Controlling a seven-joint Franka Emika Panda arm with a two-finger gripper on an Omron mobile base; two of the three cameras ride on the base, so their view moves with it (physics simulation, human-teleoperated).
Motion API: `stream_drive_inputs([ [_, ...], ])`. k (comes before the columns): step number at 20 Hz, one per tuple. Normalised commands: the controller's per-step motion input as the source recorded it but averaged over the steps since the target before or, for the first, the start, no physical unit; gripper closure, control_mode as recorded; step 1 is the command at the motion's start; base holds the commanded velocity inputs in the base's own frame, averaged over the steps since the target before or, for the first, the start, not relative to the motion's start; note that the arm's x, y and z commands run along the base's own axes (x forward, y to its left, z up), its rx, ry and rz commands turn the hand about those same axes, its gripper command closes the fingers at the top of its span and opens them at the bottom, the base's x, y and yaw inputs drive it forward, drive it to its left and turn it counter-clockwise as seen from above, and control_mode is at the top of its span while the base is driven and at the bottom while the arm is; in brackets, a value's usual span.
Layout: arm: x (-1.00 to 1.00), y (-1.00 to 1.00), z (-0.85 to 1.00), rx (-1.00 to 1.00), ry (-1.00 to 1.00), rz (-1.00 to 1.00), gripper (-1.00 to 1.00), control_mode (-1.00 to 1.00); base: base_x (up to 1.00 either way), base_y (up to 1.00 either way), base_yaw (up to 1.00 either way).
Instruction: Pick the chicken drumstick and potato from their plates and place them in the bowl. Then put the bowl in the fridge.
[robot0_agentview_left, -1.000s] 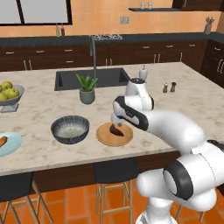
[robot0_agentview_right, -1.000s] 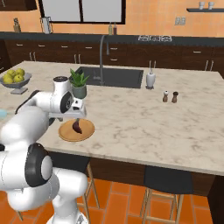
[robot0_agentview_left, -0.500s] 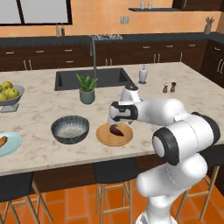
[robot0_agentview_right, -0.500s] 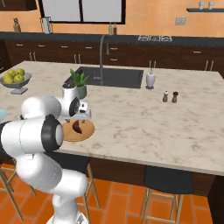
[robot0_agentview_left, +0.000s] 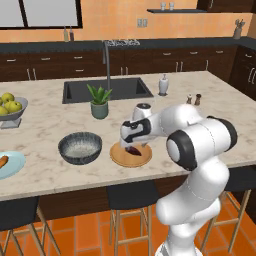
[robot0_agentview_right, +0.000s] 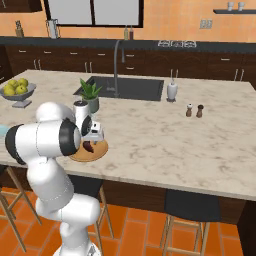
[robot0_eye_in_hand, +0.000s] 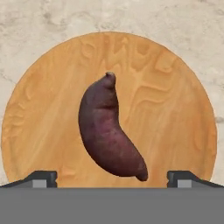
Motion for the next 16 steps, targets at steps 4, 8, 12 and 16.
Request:
stream_drive_inputs([
  [4,0.17,0.04,-0.37,0.0,0.02,0.03,-1.0,-1.0,0.0,0.0,0.0],
  [8,0.35,0.0,-0.33,0.0,0.0,0.04,-1.0,-1.0,0.0,0.0,0.0],
  [12,0.04,0.1,-0.43,0.0,0.02,0.05,1.0,-1.0,0.0,0.0,0.0],
  [16,-0.01,0.13,-0.04,0.0,0.03,0.02,1.0,-1.0,0.0,0.0,0.0],
])
